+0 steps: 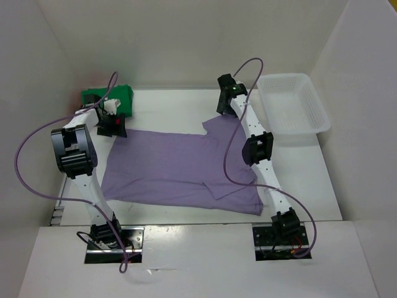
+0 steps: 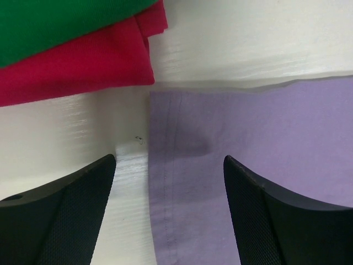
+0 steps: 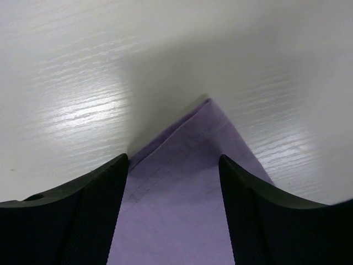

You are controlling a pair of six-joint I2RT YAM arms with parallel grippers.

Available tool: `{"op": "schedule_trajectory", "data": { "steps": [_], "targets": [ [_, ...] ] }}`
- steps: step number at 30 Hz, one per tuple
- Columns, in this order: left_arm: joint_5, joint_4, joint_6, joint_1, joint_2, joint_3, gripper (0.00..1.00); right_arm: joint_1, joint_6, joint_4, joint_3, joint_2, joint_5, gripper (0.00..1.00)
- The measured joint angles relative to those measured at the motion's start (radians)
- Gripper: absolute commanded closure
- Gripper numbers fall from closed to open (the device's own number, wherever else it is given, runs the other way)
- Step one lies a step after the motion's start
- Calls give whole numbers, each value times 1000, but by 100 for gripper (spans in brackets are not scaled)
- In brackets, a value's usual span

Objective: Fold and stack the t-shirts
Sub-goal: Grap the side of the flattened tshirt furthest away from the robot with both arms

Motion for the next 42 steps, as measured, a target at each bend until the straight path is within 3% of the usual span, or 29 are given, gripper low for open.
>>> {"op": "schedule_trajectory", "data": {
  "steps": [7, 17, 21, 25, 26, 28, 30, 37, 42],
  "targets": [
    [-61, 17, 8, -15, -2, -11, 14, -2, -7, 1, 0, 0, 45, 19],
    [-154, 45, 26, -55, -28, -50, 8, -63, -43, 71, 33, 32, -1, 19],
    [-130, 49, 2, -55, -26, -19, 7, -71, -54, 79, 33, 32, -7, 25],
    [-121, 54, -19, -54, 5, 59, 7, -70, -67, 86, 33, 33, -31, 49],
    [-121, 60, -23, -54, 14, 71, 7, -70, -70, 89, 33, 33, -35, 61],
    [-124, 62, -25, -54, 23, 72, 7, -70, -76, 94, 33, 34, -47, 75],
    [-125, 61, -26, -54, 27, 60, 7, -68, -74, 95, 34, 34, -62, 98],
    [-120, 56, -27, -54, 37, 50, 9, -59, -73, 93, 34, 32, -98, 100],
    [-88, 53, -44, -54, 40, 50, 29, -47, -72, 75, -7, 2, -119, 100]
  ]
}}
